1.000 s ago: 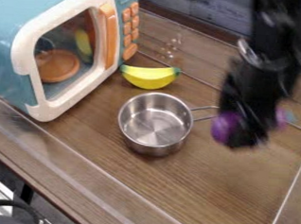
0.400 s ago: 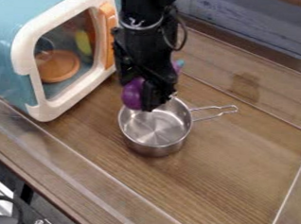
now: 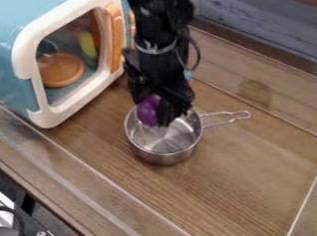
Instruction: Put the eggplant in the silver pot
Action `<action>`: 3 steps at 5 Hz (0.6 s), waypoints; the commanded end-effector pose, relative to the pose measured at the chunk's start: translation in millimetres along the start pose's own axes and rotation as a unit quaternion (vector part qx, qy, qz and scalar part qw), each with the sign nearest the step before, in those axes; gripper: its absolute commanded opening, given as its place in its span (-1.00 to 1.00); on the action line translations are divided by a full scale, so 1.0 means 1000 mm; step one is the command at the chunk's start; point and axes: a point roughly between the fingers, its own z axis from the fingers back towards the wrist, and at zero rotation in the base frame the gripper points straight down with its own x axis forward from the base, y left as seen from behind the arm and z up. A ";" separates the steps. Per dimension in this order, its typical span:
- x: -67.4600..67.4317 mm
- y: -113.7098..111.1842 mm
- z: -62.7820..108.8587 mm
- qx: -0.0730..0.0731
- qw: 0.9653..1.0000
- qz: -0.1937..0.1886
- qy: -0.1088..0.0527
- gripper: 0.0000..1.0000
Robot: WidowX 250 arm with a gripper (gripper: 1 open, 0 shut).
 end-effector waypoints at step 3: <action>-0.012 0.003 0.013 -0.009 1.000 0.020 -0.012 -1.00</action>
